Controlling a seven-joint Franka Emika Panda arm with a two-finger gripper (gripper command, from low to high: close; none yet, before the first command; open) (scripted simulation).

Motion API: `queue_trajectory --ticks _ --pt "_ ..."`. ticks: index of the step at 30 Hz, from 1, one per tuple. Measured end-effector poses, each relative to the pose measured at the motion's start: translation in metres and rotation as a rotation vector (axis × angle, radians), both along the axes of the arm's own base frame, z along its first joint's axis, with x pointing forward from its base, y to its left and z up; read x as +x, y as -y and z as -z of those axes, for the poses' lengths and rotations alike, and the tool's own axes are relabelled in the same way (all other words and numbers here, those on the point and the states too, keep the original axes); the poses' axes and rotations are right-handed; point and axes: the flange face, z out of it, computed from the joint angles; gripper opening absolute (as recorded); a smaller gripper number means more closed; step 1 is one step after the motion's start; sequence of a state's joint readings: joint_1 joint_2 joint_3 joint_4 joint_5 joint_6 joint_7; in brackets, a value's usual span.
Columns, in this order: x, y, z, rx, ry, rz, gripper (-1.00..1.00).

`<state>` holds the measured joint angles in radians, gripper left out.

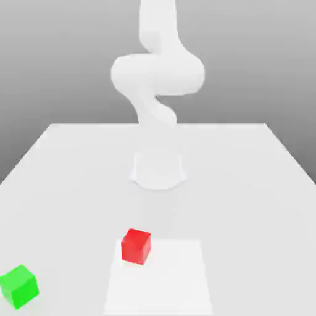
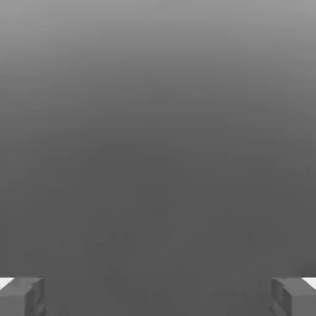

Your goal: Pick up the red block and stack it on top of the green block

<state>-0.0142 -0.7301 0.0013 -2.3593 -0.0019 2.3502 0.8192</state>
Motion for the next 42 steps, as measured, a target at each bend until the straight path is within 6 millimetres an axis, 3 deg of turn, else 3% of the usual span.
queue_trajectory --ticks 4,9,13,17,20,24,25,32,39,42 --pt "0.039 0.011 0.099 0.022 -0.150 0.054 0.00" --pt "0.052 0.025 0.224 0.051 -0.335 0.123 0.00" --pt "0.036 0.035 0.325 0.077 -0.491 0.184 0.00" --pt "-0.008 0.042 0.427 0.107 -0.666 0.254 0.00" --pt "-0.021 0.043 0.469 0.114 -0.708 0.272 0.00" --pt "-0.024 0.043 0.507 0.115 -0.714 0.274 0.00" --pt "-0.024 0.043 0.514 0.115 -0.714 0.274 -1.00" --pt "-0.024 0.043 0.515 0.115 -0.714 0.274 -1.00" --pt "-0.024 0.043 0.459 0.115 -0.714 0.275 -1.00" --pt "-0.004 0.075 0.447 0.174 -0.706 0.424 -1.00"
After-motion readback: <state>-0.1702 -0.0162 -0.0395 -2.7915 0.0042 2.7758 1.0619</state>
